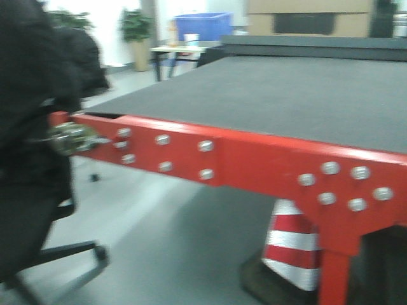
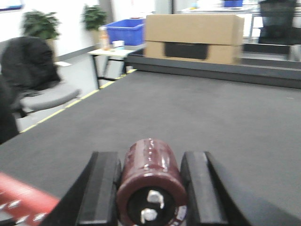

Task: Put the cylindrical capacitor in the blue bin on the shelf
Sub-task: 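Drive the base away from the table holding both objects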

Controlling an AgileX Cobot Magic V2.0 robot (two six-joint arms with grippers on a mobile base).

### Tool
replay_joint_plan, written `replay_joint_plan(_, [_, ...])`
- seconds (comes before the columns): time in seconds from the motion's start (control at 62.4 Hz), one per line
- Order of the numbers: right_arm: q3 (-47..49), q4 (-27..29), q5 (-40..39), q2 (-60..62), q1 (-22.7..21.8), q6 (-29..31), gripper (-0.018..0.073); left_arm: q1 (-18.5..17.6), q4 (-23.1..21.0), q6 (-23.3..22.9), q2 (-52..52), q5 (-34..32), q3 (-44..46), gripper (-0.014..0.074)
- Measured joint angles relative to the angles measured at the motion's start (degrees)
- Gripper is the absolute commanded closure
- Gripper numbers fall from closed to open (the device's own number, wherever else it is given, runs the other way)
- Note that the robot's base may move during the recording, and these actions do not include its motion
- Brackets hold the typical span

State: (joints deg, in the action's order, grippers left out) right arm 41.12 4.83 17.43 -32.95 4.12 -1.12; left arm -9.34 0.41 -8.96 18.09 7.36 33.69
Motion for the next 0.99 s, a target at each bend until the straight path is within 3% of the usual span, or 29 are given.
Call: replay_joint_plan(0.994, [0.0, 0.0, 0.0, 0.1, 0.0, 0.0, 0.0722, 0.0, 0.0, 0.0, 0.0, 0.0, 0.0, 0.0707])
